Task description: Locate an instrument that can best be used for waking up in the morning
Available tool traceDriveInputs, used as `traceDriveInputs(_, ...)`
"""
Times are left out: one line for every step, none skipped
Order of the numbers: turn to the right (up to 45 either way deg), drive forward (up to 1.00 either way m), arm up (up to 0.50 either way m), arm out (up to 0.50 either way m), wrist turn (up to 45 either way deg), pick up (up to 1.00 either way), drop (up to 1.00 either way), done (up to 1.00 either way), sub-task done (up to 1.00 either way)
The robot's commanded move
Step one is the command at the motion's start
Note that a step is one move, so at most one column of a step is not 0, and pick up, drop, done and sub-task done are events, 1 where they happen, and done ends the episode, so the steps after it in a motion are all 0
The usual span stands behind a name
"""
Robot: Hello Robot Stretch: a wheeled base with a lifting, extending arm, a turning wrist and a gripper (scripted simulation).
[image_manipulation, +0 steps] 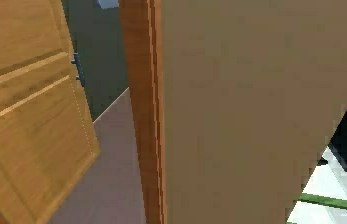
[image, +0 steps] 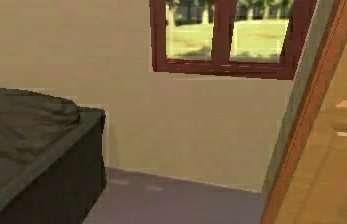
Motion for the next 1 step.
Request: traceDriveInputs(9.0,0.00,0.00,0.00,0.0,0.00,0.00,0.00,0.00)
